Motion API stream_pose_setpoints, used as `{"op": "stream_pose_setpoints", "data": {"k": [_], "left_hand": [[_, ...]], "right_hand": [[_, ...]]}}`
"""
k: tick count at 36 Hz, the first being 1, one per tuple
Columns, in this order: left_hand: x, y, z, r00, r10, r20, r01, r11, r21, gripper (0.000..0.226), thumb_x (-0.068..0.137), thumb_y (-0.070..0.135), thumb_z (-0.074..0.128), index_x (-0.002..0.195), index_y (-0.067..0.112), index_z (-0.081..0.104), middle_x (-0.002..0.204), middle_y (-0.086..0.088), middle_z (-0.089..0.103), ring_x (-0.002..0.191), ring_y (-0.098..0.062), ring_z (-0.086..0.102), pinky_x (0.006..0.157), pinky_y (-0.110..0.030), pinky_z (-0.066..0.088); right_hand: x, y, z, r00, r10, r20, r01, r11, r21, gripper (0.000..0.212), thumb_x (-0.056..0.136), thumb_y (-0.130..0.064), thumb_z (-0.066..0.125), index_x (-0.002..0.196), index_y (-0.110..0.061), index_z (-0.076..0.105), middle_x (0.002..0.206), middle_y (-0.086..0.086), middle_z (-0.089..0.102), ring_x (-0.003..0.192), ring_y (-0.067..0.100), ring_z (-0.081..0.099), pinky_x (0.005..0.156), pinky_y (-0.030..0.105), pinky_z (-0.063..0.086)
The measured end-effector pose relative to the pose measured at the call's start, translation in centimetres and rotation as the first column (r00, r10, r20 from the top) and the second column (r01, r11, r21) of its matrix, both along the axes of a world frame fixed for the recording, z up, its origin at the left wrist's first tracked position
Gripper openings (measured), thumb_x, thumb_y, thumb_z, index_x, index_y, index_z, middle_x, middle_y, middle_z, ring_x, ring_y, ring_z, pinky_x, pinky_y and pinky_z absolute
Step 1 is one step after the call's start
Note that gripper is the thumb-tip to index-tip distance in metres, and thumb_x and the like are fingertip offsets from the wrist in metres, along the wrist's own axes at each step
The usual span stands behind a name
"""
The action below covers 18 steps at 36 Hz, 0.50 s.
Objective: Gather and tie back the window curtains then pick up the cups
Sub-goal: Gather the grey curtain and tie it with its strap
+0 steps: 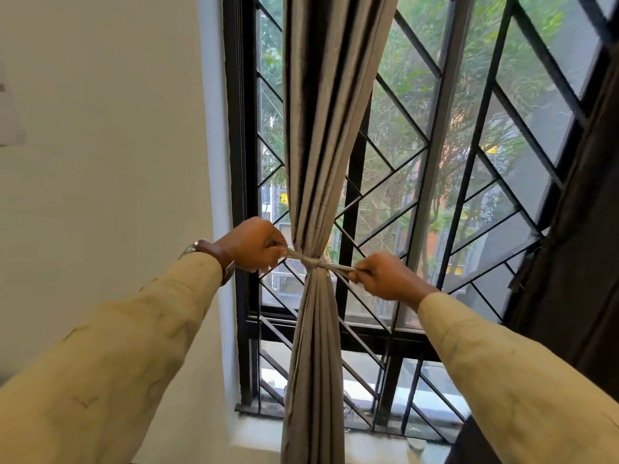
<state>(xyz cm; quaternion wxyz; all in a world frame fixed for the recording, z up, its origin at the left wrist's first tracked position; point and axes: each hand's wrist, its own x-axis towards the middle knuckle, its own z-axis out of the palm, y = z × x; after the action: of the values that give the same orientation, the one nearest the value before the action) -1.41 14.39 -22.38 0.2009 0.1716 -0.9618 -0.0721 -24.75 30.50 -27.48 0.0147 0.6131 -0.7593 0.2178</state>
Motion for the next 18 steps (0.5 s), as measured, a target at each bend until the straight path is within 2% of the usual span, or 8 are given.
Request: {"op": "stream_pose_setpoints", "data": {"k": [4, 9, 12, 16, 18], "left_hand": [[-0.3, -0.6, -0.1, 1.0, -0.007, -0.019, 0.008, 1.0, 0.024, 0.035, 0.09, 0.018, 0.061, 0.06, 0.036, 0.062, 0.057, 0.005, 0.067, 0.051, -0.013, 0.065, 0.054, -0.026, 0.055], [-0.6, -0.9, -0.2, 1.0, -0.016, -0.008, 0.016, 1.0, 0.022, 0.024, 0.09, 0.017, 0.061, 0.069, 0.024, 0.071, 0.056, 0.007, 0.065, 0.048, -0.013, 0.06, 0.051, -0.027, 0.053], [-1.0, -1.0, -0.5, 1.0, -0.02, -0.018, 0.021, 0.999, 0.045, 0.024, 0.09, 0.016, 0.061, 0.071, 0.03, 0.068, 0.053, 0.013, 0.06, 0.045, -0.006, 0.055, 0.05, -0.022, 0.049], [-1.8, -1.1, -1.2, 0.998, 0.005, -0.068, -0.001, 0.998, 0.059, 0.016, 0.09, 0.016, 0.062, 0.082, 0.019, 0.075, 0.053, 0.017, 0.058, 0.046, -0.005, 0.054, 0.051, -0.023, 0.05], [-2.0, -1.2, -1.5, 0.996, 0.018, -0.086, -0.014, 0.999, 0.051, 0.015, 0.091, 0.019, 0.062, 0.084, 0.019, 0.075, 0.053, 0.017, 0.057, 0.046, -0.004, 0.053, 0.05, -0.021, 0.045]], "right_hand": [[-0.4, 0.3, -0.3, 1.0, -0.012, 0.028, 0.013, 1.0, -0.007, 0.03, 0.097, -0.03, 0.06, 0.068, -0.029, 0.066, 0.061, 0.007, 0.064, 0.055, 0.025, 0.058, 0.063, 0.045, 0.056], [-0.6, 0.4, -0.7, 0.998, -0.028, 0.052, 0.027, 1.0, 0.012, 0.028, 0.097, -0.033, 0.06, 0.069, -0.033, 0.066, 0.067, 0.008, 0.069, 0.066, 0.029, 0.067, 0.069, 0.047, 0.06], [-0.9, 0.3, -0.7, 0.998, -0.052, 0.047, 0.051, 0.998, 0.023, 0.031, 0.097, -0.033, 0.06, 0.066, -0.034, 0.063, 0.068, 0.008, 0.069, 0.067, 0.028, 0.068, 0.069, 0.048, 0.06], [-0.8, -0.2, 0.2, 0.997, -0.08, 0.015, 0.079, 0.994, 0.078, 0.025, 0.098, -0.03, 0.058, 0.075, -0.028, 0.068, 0.072, 0.008, 0.07, 0.071, 0.029, 0.069, 0.07, 0.041, 0.061], [-0.7, -0.4, 0.7, 0.996, -0.088, -0.002, 0.088, 0.991, 0.105, 0.02, 0.099, -0.028, 0.058, 0.084, -0.022, 0.071, 0.072, 0.005, 0.069, 0.071, 0.027, 0.069, 0.07, 0.037, 0.06]]}}
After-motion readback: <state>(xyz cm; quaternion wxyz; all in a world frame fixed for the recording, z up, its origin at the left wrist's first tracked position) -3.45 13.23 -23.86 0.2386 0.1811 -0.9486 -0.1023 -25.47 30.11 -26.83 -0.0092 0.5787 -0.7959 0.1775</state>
